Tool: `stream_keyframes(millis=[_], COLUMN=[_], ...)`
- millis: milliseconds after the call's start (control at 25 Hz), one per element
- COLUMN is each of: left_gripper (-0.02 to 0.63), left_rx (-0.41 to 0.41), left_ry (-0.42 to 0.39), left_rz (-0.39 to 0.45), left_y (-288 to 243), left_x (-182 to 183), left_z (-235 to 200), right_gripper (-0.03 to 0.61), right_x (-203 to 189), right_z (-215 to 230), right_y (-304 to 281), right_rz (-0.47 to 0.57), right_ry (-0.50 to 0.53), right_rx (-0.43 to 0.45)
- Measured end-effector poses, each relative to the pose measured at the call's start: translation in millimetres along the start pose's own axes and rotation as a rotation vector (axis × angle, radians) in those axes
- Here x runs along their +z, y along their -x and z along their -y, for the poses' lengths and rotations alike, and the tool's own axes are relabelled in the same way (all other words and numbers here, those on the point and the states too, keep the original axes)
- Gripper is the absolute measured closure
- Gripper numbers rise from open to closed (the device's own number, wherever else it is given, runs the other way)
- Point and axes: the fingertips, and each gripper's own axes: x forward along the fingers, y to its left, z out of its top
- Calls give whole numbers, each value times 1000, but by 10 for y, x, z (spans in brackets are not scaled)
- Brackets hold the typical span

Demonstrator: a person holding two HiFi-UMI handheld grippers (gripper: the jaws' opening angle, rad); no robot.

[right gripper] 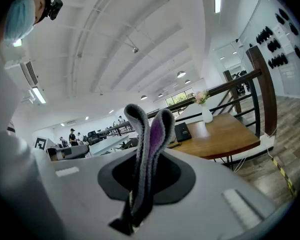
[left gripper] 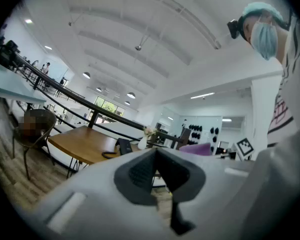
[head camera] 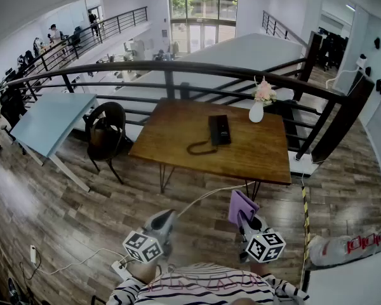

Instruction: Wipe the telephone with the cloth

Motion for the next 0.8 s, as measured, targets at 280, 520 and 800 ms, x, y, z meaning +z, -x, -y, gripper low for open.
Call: stream_keyframes(millis=[280, 520, 800], left_gripper=[612, 612, 612], left_rx=[13, 43, 86], left_ry=[12, 23, 54], left_rz=[22, 35, 25], left_y=[-224, -378, -474], left_x=[-91, -221, -360], left_z=[112, 217, 194], right_gripper=[541, 541, 541], right_x=[80, 112, 55], right_z=[227, 419, 641], right_y=[-3, -2, -104], right_rz=[0, -20, -57], right_ry=[-25, -30, -63], right_rx=[34, 70, 87])
